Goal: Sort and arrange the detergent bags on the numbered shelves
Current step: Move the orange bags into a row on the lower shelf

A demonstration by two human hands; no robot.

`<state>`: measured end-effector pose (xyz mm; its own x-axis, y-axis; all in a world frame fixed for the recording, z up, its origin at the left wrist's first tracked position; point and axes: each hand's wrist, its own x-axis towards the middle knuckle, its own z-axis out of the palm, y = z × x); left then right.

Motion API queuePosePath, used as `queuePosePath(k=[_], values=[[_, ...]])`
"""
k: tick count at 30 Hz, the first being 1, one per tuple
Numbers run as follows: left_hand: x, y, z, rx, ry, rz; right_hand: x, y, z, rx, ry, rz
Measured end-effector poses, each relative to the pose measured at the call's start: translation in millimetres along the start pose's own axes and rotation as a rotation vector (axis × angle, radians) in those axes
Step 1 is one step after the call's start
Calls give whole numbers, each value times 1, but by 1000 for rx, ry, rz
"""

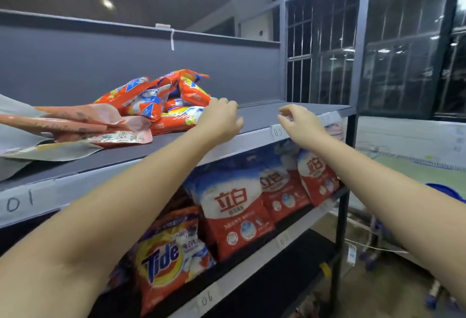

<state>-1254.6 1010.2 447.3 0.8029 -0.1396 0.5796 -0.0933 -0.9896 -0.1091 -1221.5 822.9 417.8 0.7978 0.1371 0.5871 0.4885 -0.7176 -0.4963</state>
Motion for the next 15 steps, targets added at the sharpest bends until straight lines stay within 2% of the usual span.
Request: queuePosePath(k=[8, 12, 15], values=[[62, -54, -7, 156, -39, -330, 92, 10, 39, 87, -176, -19], [100, -80, 14, 70, -102, -512, 144, 11, 72, 70, -266, -19], [127, -94, 24, -125, -127, -610, 183, 13, 102, 76, -367, 18]])
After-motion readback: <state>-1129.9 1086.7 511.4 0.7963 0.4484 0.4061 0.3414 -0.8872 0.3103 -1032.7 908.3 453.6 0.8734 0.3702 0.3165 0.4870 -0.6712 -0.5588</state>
